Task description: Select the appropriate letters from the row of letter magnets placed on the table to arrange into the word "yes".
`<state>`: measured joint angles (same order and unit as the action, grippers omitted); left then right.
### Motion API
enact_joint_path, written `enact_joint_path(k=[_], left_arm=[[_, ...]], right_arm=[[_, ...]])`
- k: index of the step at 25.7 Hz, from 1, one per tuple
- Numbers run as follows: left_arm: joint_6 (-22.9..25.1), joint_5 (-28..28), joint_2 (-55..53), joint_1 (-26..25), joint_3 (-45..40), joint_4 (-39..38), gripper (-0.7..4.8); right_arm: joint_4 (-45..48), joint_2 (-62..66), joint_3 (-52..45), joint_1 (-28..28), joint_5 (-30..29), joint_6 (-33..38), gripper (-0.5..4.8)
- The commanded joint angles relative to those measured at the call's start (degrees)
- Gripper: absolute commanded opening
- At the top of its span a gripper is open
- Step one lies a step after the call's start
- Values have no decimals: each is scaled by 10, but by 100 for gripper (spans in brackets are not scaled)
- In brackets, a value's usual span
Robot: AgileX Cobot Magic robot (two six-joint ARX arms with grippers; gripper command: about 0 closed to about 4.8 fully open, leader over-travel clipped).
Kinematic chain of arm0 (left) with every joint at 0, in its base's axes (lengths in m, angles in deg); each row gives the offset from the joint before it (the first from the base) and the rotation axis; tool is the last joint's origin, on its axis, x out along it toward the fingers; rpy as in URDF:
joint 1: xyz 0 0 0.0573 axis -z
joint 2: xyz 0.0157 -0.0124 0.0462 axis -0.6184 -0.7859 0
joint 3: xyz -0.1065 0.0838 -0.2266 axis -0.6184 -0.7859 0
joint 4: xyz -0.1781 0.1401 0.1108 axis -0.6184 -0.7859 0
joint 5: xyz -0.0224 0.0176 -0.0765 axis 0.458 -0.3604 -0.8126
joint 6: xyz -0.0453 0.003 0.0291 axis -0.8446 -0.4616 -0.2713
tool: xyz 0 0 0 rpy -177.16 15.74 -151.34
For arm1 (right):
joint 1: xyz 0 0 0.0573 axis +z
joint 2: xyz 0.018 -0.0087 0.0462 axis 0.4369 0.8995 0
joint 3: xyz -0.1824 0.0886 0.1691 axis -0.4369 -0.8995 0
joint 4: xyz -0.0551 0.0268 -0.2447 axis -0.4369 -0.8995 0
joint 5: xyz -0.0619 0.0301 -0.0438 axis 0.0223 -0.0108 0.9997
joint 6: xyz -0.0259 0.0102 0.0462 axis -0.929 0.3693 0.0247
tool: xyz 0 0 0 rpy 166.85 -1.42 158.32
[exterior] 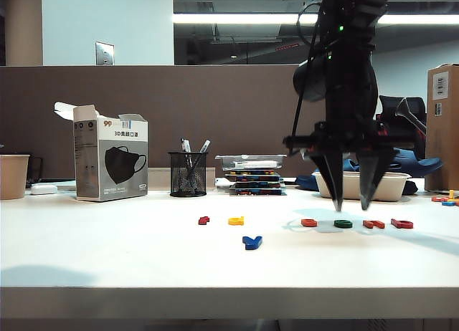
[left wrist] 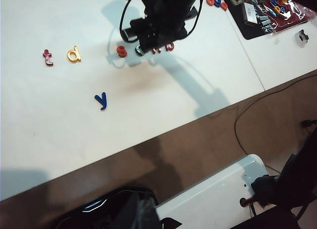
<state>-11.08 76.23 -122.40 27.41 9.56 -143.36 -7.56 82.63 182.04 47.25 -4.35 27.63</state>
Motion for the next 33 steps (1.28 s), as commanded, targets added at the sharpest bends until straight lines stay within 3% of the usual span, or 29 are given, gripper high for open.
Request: enact_joint_path(k=[1,7,33], left_arm=[[-1,-1,1,0,3,7,-6],[-1,0,1,0,3,7,-6],[-1,-1,1,0,3,7,-6]], right_arm=[[25,-17,-35,6,-1,5,179],[90,-38,-57,9,-5,17,179],[143,-26,-85,-1,4,17,179]])
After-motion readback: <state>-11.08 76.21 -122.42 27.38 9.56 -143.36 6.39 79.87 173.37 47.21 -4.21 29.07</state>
